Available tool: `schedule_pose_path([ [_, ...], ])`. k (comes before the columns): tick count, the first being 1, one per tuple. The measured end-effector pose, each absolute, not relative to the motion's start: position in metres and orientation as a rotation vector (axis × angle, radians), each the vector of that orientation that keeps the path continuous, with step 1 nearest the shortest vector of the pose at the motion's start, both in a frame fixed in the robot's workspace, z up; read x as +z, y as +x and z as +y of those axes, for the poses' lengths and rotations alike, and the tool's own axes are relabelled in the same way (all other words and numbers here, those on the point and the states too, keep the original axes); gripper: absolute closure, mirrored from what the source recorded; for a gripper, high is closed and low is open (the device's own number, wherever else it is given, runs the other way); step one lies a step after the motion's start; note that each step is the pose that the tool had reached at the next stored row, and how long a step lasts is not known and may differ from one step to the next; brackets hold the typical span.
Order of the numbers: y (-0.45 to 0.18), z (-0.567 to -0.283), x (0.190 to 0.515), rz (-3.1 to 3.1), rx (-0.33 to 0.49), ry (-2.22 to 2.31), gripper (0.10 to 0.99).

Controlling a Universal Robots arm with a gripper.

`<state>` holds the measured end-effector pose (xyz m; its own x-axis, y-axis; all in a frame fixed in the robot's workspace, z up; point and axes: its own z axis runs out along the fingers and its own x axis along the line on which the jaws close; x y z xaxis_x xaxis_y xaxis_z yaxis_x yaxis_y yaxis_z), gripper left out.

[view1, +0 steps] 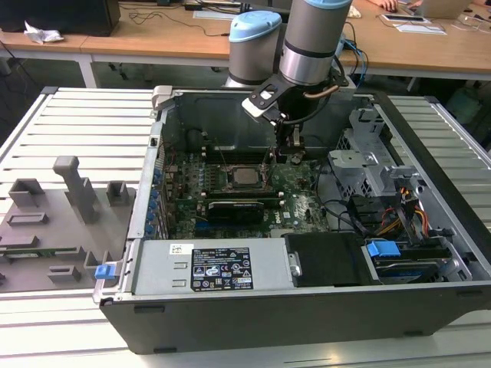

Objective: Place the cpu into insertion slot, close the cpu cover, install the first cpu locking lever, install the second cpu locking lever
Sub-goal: 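Close the cpu cover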

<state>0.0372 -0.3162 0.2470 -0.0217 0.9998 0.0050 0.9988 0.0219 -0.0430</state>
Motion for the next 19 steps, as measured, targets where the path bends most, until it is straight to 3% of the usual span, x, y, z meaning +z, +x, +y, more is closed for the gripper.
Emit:
schedule_pose_path([
  [19,0.0337,-0.3162,0.2469,-2.221,0.042,-2.173,0.98],
])
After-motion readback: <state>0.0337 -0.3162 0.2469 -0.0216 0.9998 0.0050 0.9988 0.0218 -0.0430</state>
